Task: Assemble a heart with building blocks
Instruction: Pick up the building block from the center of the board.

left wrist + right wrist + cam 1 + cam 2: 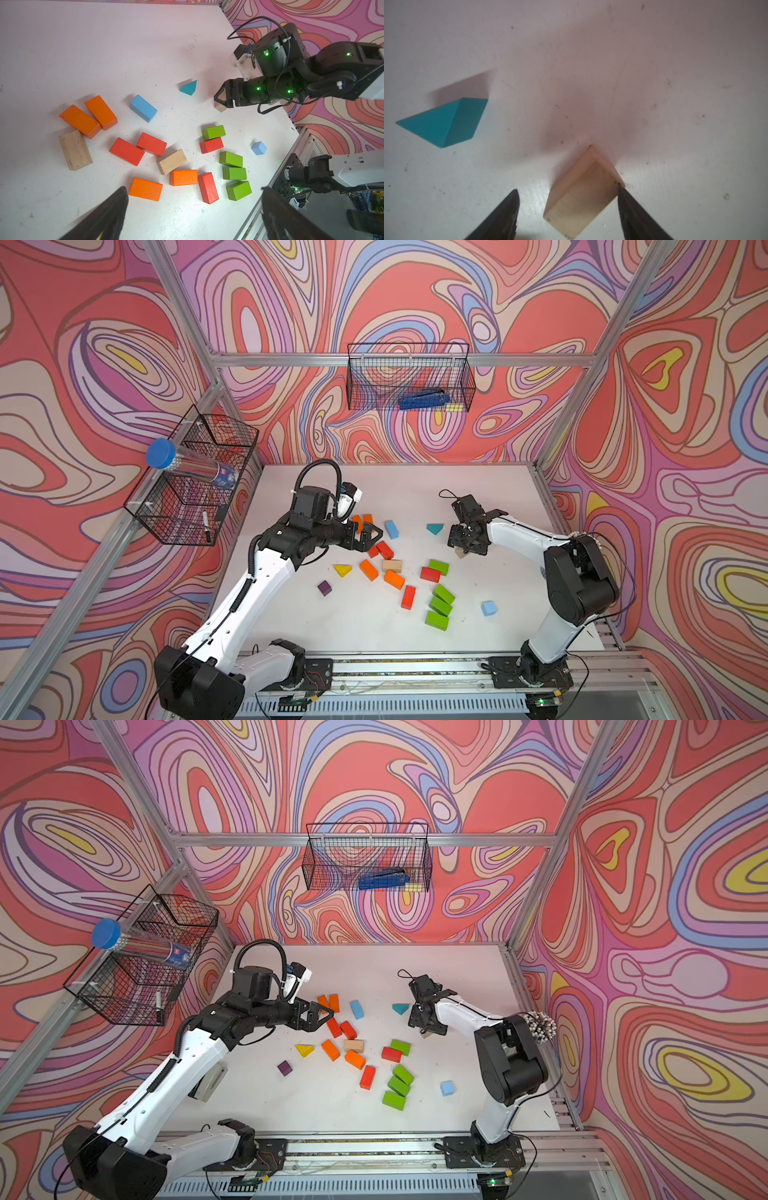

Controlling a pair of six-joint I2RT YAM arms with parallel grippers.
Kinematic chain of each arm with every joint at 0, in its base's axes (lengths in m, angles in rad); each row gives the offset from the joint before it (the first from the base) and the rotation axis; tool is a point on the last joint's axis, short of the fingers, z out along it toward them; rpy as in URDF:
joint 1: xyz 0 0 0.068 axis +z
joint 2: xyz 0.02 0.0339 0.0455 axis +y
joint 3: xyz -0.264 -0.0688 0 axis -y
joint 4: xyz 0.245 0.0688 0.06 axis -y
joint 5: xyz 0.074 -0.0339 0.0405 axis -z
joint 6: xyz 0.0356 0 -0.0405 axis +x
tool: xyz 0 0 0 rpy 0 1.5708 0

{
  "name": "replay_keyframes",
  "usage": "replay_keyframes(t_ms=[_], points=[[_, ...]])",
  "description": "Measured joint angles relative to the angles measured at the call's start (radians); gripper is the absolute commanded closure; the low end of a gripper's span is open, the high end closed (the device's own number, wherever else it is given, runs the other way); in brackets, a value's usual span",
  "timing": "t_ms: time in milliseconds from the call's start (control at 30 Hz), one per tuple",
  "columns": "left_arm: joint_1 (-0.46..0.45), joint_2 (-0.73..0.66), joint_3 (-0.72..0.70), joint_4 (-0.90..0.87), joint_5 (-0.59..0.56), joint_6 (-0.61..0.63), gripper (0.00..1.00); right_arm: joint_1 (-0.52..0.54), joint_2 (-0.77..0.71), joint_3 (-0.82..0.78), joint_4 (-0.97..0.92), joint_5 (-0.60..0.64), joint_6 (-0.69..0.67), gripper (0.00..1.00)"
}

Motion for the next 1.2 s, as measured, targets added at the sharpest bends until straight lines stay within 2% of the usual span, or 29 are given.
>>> replay_keyframes(t_ms=[167, 333, 700, 1200], points=[[0.000, 0.000, 0.000, 0.000, 0.000, 0.000, 0.00, -0.002, 0.032, 0.009, 0.024, -0.005, -0.011, 0.34], [0.000, 0.000, 0.000, 0.000, 0.000, 0.000, 0.00, -0.002, 0.059, 0.009, 0.021, -0.004, -0.040, 0.34], [0.000, 0.000, 0.000, 0.000, 0.000, 0.000, 0.00, -0.002, 0.000, -0.029, 0.032, 0.005, -0.179, 0.38], [0.000, 0.000, 0.000, 0.000, 0.000, 0.000, 0.00, -0.002, -0.006, -0.067, 0.068, -0.006, -0.254, 0.49]])
